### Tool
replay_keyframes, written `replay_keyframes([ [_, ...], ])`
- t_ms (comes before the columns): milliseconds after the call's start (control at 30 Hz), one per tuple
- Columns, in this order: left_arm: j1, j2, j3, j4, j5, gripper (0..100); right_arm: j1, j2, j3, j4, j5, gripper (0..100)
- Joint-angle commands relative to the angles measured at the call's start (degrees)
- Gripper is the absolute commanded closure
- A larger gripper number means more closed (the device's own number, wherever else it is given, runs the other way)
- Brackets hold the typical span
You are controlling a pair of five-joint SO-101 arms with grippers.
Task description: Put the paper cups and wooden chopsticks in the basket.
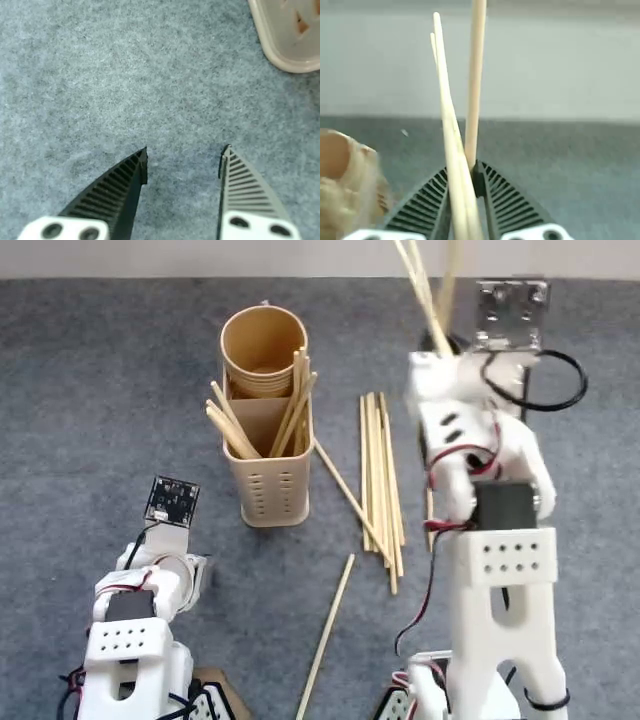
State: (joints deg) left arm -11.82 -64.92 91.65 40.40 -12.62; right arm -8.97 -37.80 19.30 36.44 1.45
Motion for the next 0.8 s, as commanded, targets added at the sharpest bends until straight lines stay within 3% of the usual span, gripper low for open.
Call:
replay_keyframes([
  [0,1.10,-0.40,0.04,-0.70,-0.88,74,-9.36,0.31,-8.57,-7.78,-1.32,99.4],
  [333,1.10,-0.40,0.04,-0.70,-0.88,74,-25.19,8.92,-18.86,-17.63,-1.49,99.4],
  [467,0.92,-0.40,0.04,-0.70,-0.88,74,-28.44,6.73,-8.66,-22.64,-1.49,99.4],
  [667,0.92,-0.40,0.04,-0.70,-0.88,74,-28.53,-4.70,19.56,-43.74,-2.64,99.4],
  [767,0.92,-0.40,0.04,-0.70,-0.88,74,-28.35,-5.67,27.30,-48.13,-0.44,99.4],
])
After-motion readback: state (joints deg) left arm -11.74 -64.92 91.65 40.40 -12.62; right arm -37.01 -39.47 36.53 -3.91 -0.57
